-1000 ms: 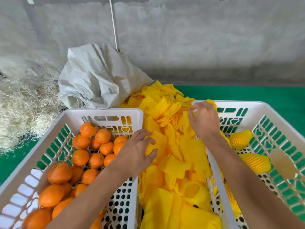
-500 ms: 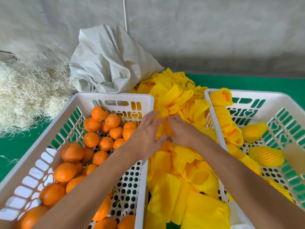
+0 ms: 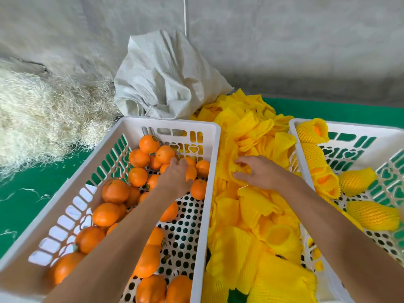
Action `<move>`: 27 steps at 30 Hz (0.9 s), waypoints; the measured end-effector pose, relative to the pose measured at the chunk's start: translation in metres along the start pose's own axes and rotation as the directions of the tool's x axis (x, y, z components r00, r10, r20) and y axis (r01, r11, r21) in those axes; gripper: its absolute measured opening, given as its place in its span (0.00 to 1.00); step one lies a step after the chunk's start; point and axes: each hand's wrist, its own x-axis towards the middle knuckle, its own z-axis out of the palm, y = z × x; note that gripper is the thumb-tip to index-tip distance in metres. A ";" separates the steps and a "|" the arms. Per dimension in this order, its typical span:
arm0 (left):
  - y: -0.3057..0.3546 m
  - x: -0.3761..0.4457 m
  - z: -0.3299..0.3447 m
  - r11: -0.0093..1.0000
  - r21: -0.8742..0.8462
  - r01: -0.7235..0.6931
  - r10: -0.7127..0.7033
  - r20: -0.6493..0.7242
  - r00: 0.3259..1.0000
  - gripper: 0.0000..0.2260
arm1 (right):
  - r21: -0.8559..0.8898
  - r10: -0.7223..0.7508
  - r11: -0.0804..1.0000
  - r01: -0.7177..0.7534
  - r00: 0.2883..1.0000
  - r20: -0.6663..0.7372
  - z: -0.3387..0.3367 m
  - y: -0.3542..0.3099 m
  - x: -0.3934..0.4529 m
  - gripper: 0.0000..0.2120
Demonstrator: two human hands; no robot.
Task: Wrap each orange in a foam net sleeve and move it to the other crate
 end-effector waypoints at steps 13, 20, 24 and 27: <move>-0.026 0.012 0.031 0.997 -0.011 0.080 -0.081 -0.131 0.988 0.32 | -0.025 0.012 1.000 -0.016 0.990 -0.144 -0.002 -0.002 -0.001 0.17; 0.003 0.009 -0.001 0.998 -0.067 -0.007 -0.014 -0.307 0.952 0.28 | -0.039 0.035 0.998 -0.057 0.908 -0.417 -0.008 -0.008 0.001 0.13; 0.045 -0.004 -0.047 0.849 -0.496 -0.180 -0.113 -0.504 0.856 0.32 | 0.038 0.096 0.995 -0.089 0.865 -0.493 -0.011 -0.011 0.003 0.13; 0.082 -0.030 -0.058 0.602 -0.743 -0.292 -0.073 -0.416 0.907 0.28 | 0.032 0.108 0.994 -0.108 0.849 -0.517 -0.012 -0.013 0.003 0.16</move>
